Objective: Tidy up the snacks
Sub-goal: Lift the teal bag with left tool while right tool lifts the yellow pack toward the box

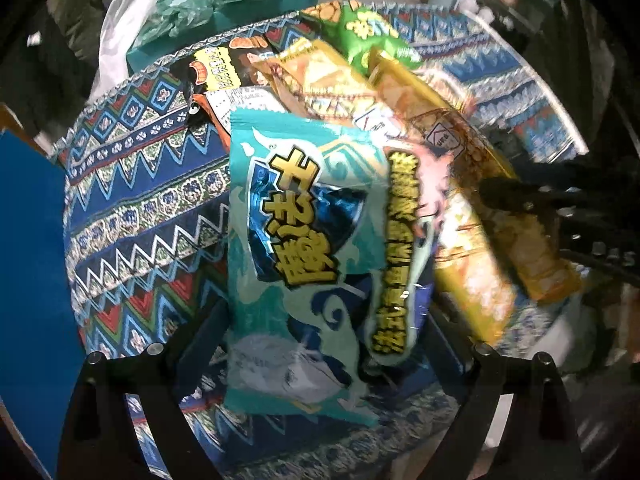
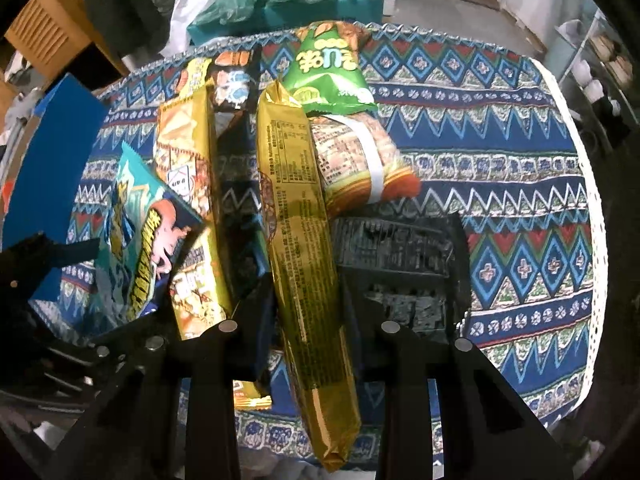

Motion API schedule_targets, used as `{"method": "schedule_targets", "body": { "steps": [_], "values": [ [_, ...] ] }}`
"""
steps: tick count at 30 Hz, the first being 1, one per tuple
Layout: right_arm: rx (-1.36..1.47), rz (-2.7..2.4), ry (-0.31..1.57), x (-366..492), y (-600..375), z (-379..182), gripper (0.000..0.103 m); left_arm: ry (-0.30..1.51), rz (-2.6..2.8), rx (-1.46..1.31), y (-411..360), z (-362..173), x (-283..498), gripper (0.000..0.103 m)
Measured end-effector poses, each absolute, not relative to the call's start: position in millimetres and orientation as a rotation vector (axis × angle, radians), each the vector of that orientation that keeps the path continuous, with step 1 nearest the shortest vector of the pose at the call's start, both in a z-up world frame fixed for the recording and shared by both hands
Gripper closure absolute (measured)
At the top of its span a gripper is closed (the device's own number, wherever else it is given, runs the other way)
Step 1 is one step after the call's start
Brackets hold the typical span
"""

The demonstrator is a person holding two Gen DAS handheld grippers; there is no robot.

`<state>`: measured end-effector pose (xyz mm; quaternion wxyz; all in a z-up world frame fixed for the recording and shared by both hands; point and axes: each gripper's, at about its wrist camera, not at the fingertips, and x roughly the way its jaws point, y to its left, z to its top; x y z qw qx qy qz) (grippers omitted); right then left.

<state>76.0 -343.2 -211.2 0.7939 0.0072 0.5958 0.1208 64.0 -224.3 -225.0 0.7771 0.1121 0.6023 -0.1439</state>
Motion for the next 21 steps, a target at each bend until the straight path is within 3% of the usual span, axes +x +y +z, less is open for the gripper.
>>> {"method": "schedule_targets", "body": {
  "steps": [12, 14, 18, 21],
  "values": [
    [0.041, 0.288, 1.281, 86.0, -333.9, -225.5, 0.071, 1.36, -0.301, 0.171, -229.2, -252.6, 86.0, 0.01],
    [0.04, 0.29, 1.284, 88.0, -331.7, -228.8, 0.067, 1.356, -0.3, 0.15, -223.8, -252.3, 87.3, 0.02],
    [0.015, 0.29, 1.274, 88.0, -325.4, -229.4, 0.07, 1.351, -0.308, 0.136, -216.0, -246.3, 88.2, 0.037],
    [0.015, 0.29, 1.267, 87.5, -323.2, -227.1, 0.073, 1.324, -0.285, 0.153, -213.5, -238.4, 85.6, 0.039]
  ]
}}
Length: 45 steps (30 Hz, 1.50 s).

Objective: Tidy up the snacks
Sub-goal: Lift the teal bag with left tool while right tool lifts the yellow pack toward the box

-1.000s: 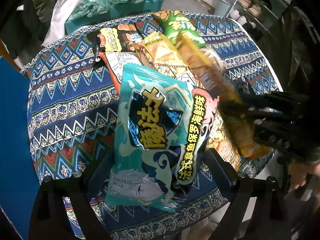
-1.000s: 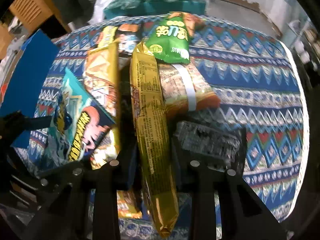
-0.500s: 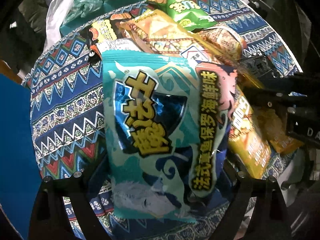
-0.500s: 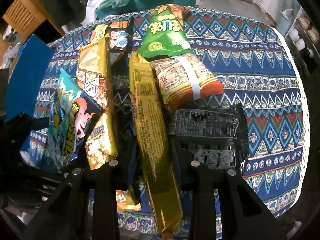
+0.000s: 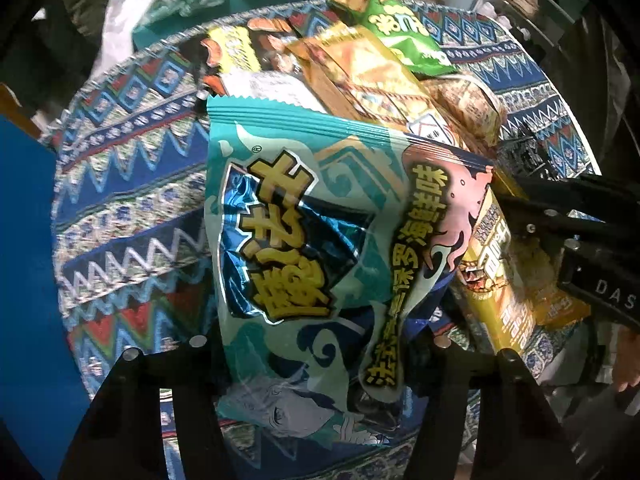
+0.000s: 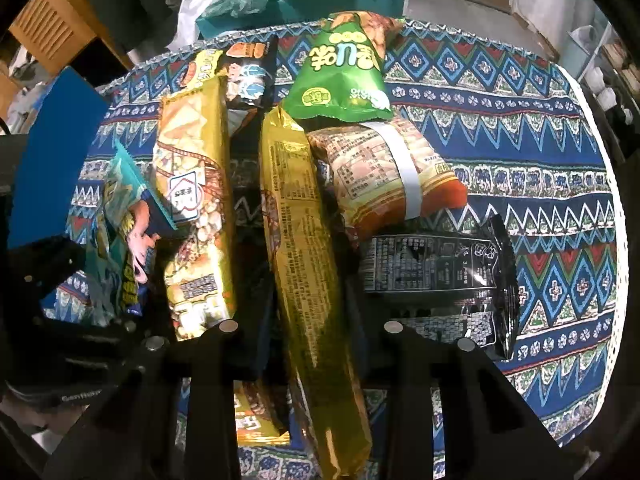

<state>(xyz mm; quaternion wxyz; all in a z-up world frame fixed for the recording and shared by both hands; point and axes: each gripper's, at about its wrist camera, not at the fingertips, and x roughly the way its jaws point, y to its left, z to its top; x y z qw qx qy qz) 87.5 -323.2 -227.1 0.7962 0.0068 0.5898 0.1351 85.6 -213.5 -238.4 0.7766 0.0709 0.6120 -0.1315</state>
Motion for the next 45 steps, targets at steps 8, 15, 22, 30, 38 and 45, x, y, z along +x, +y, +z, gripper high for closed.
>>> {"method": "schedule_targets", "body": {
  "steps": [8, 15, 22, 30, 38, 45],
  "values": [
    [0.027, 0.272, 1.225, 80.1, -326.7, -207.9, 0.076, 1.286, -0.252, 0.071, -186.0, -210.0, 85.1, 0.039],
    [0.019, 0.244, 1.167, 70.8, -327.4, -182.4, 0.077, 1.262, -0.24, 0.016, -167.9, -185.4, 71.1, 0.039],
    [0.024, 0.231, 1.119, 62.6, -327.7, -162.5, 0.077, 1.246, -0.233, -0.025, -156.1, -166.5, 59.5, 0.039],
    [0.029, 0.249, 1.062, 56.9, -317.3, -134.2, 0.077, 1.218, -0.211, -0.057, -140.9, -144.1, 54.6, 0.039],
    [0.011, 0.272, 1.026, 54.4, -295.5, -110.2, 0.077, 1.185, -0.18, -0.085, -114.5, -121.2, 47.7, 0.039],
    [0.001, 0.321, 0.996, 55.5, -267.2, -90.8, 0.077, 1.141, -0.151, -0.103, -90.0, -98.5, 40.9, 0.039]
  ]
}}
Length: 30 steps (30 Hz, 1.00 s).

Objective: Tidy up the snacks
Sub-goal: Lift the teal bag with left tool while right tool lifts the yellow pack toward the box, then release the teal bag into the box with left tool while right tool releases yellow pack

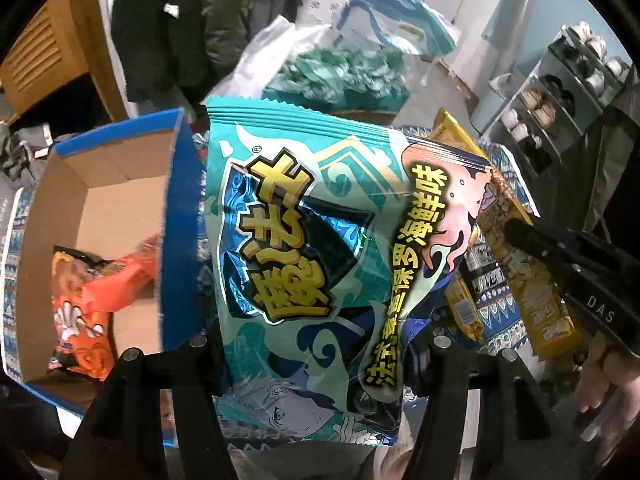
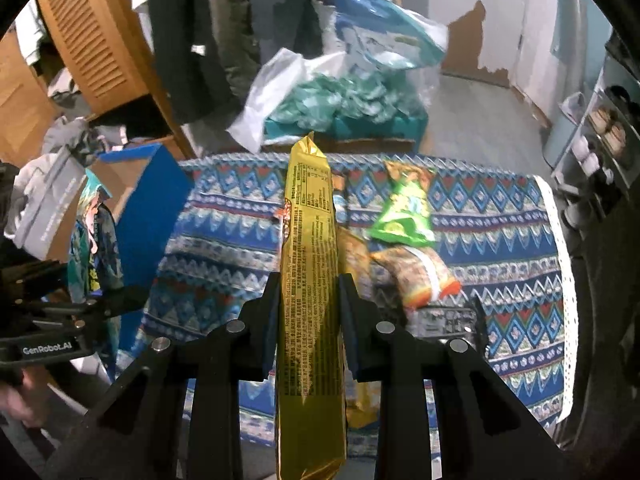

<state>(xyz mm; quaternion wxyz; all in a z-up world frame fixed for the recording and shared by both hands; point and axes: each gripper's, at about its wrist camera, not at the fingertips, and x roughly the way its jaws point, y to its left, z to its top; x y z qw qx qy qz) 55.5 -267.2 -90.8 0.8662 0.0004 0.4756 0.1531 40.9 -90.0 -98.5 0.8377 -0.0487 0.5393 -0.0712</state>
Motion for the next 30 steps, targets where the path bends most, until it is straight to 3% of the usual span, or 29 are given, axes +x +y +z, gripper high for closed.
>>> {"method": "schedule_targets", "body": {
  "steps": [30],
  "values": [
    [-0.069, 0.59, 0.974, 72.5, -66.8, -48.5, 0.077, 1.054, 0.078, -0.256, 68.3, -71.9, 29.2, 0.039]
  ]
}}
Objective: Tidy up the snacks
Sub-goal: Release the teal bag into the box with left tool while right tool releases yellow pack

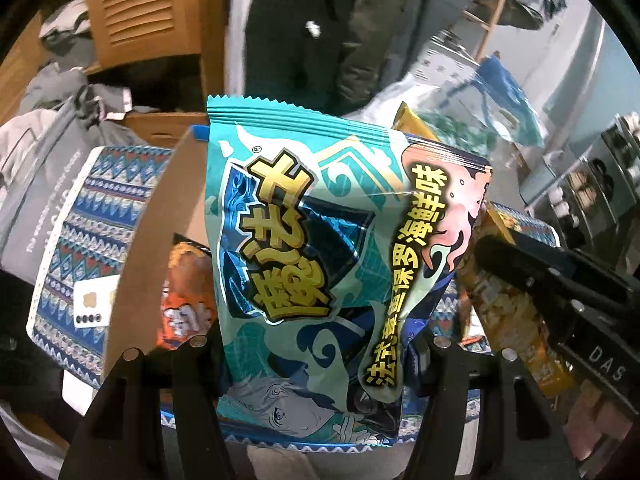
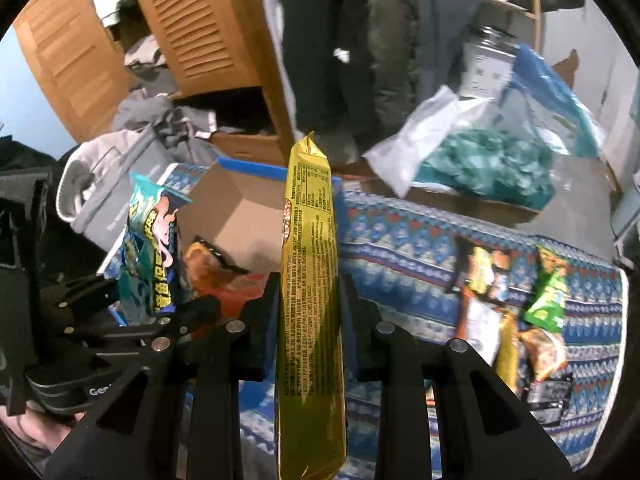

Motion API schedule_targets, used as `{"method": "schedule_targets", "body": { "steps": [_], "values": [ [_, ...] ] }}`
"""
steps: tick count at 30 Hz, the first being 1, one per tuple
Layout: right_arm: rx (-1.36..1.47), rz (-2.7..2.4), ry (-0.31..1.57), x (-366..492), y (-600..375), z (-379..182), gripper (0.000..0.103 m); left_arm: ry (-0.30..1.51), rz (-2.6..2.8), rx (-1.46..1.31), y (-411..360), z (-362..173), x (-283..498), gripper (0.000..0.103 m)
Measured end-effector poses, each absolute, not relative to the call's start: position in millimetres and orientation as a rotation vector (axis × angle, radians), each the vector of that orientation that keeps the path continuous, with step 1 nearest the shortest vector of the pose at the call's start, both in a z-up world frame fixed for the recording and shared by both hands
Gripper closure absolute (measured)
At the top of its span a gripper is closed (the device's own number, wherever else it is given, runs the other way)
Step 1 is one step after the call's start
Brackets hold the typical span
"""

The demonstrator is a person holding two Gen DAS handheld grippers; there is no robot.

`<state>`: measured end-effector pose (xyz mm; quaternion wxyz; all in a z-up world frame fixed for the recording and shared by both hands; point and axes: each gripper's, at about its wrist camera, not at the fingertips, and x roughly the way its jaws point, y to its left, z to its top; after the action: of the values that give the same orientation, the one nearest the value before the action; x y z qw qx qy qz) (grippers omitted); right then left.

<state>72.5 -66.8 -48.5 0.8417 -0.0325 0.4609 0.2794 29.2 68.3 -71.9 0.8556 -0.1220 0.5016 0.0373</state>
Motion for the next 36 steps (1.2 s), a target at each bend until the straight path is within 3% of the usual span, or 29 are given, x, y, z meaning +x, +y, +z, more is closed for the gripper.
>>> {"method": "schedule_targets", "body": {
  "steps": [22, 25, 36],
  "values": [
    [-0.092, 0.653, 1.115, 89.3, 27.5, -94.7, 0.076, 1.141, 0.229, -0.367, 141.6, -113.6, 26.2, 0.039],
    [-0.095, 0.653, 1.096, 88.4, 28.9, -89.8, 0.076, 1.153, 0.236, -0.368, 141.6, -114.3, 26.9, 0.03],
    [-0.133, 0.614, 1.048, 85.7, 15.4, -78.9, 0.054, 1.134, 0.25, -0.355, 135.1, -105.1, 24.4, 0.023]
  ]
}}
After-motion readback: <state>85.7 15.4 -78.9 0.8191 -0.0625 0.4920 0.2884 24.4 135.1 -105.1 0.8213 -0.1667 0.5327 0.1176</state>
